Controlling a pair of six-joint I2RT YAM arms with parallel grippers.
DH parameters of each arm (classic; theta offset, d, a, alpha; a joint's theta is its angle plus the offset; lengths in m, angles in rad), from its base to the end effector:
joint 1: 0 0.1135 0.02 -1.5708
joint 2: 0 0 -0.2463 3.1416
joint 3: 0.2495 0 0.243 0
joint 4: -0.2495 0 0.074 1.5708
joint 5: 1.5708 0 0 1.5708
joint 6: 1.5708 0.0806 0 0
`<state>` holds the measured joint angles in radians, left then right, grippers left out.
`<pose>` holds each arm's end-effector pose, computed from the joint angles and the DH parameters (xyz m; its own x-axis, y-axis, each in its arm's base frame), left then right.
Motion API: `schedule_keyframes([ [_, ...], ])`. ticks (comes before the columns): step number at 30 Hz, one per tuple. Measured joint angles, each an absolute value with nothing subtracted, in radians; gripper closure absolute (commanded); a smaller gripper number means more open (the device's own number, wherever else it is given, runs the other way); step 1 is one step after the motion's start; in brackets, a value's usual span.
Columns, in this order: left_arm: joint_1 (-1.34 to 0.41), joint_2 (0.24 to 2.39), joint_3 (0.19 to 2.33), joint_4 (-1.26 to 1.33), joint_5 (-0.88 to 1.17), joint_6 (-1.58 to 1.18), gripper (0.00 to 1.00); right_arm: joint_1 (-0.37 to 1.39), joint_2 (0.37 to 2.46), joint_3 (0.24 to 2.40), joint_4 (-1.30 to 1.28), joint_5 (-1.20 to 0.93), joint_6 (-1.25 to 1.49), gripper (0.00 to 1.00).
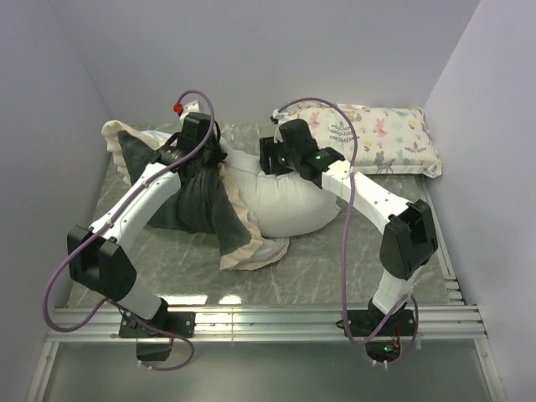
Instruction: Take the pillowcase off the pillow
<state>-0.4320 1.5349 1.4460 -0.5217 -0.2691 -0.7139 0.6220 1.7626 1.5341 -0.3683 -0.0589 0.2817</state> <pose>0.3498 -0.1377 0.3115 -0.5283 -0.4515 -0.7191 -0.1854 0.8878 -0.4213 0.3529 0.2589 0.2736 -0.6114 -0.0969 -0.7853 -0.4698 0.8431 0.2617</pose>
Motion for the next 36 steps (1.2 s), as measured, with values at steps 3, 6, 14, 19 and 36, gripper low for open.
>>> schedule_keyframes([
  [3,-0.432,1.563,1.463,-0.502,-0.257,-0.709,0.67,0.622,1.735,1.539,-0.375,-0.031,0.273,0.26],
  [6,-0.426,1.606,1.47,-0.467,-0.243,-0.707,0.67,0.623,1.668,1.539,-0.383,0.001,0.271,0.21],
  [14,-0.389,1.753,1.499,-0.315,-0.202,-0.699,0.63,0.647,1.334,1.578,-0.357,0.043,0.253,0.16],
  [19,-0.385,1.765,1.468,-0.238,-0.175,-0.694,0.54,0.649,1.174,1.5,-0.331,0.071,0.258,0.16],
  [36,-0.419,1.717,1.401,-0.165,-0.136,-0.639,0.4,0.661,1.415,0.983,-0.04,0.142,0.315,0.75],
])
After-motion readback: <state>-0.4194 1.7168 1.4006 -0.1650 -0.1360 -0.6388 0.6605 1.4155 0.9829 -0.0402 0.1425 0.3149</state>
